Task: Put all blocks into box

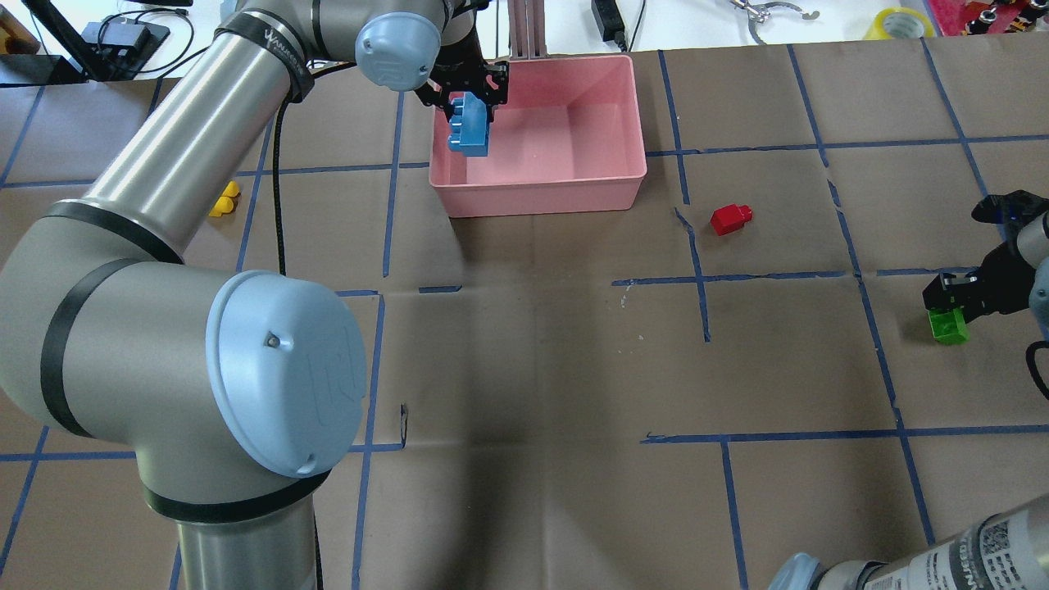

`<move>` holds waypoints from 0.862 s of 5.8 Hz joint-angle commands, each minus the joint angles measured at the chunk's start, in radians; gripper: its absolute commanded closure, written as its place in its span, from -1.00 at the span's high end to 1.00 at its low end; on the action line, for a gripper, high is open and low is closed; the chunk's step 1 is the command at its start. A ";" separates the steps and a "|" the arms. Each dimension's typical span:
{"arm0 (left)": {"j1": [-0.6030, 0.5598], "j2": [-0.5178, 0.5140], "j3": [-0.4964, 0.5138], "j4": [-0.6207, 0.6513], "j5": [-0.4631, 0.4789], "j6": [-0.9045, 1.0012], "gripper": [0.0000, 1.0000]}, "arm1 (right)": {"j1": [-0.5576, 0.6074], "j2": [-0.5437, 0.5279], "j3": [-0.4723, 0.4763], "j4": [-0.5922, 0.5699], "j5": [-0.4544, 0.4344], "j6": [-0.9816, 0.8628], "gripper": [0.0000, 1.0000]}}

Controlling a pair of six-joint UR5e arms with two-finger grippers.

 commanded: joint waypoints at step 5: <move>0.005 0.021 0.004 0.018 -0.004 -0.050 0.99 | -0.001 -0.016 -0.019 0.101 -0.069 0.008 -0.68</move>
